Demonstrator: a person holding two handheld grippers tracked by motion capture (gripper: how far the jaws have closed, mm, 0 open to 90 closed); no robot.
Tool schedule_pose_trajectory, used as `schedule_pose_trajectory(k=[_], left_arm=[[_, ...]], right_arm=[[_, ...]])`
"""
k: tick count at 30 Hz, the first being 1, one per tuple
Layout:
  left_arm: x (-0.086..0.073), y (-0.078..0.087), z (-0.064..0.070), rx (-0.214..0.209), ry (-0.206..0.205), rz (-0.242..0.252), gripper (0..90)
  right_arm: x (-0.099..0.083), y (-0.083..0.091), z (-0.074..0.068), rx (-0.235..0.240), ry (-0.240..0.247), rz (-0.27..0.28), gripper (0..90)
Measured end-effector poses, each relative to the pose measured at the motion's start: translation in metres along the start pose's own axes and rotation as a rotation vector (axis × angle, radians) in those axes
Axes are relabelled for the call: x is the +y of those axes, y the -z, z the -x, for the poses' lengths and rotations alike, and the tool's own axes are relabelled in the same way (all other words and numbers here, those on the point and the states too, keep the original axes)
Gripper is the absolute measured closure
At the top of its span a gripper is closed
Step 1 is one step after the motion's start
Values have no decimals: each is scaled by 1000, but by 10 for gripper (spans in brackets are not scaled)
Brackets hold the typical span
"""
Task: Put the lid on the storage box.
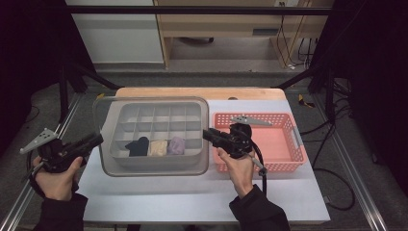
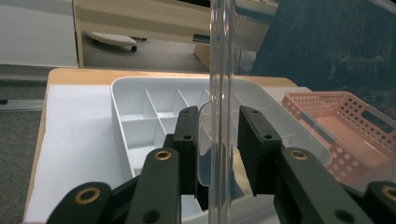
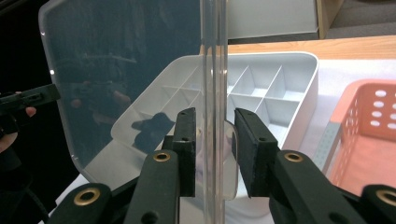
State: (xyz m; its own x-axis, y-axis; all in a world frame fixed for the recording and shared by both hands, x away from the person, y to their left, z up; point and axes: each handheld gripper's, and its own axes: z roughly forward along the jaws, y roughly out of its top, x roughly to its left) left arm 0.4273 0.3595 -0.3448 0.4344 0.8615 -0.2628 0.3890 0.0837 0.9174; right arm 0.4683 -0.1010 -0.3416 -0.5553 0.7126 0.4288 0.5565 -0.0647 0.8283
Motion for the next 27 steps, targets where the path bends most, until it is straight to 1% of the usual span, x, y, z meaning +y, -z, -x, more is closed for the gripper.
schedule_pose_trajectory(k=[2, 5, 9, 15, 18, 21, 26, 27], left_arm=[[4, -3, -2, 0, 0, 4, 688], [9, -8, -5, 2, 0, 3, 688], [13, -14, -11, -3, 15, 3, 689], [21, -22, -20, -12, 24, 6, 690], [28, -27, -24, -17, 27, 2, 693], [33, -32, -27, -13, 24, -5, 693], [37, -40, -34, -14, 37, -13, 692], [38, -42, -36, -14, 32, -15, 692]], right_arm=[[4, -3, 2, 1, -4, 3, 710], [10, -8, 4, -3, 3, 9, 708], [16, -13, 5, -11, 7, 19, 706], [29, -21, 5, -23, 13, 14, 706], [37, -25, 7, -26, 11, 11, 705], [42, -29, 9, -31, 9, 12, 702], [48, -38, 11, -44, 10, 15, 700], [49, -39, 12, -47, 9, 17, 700]])
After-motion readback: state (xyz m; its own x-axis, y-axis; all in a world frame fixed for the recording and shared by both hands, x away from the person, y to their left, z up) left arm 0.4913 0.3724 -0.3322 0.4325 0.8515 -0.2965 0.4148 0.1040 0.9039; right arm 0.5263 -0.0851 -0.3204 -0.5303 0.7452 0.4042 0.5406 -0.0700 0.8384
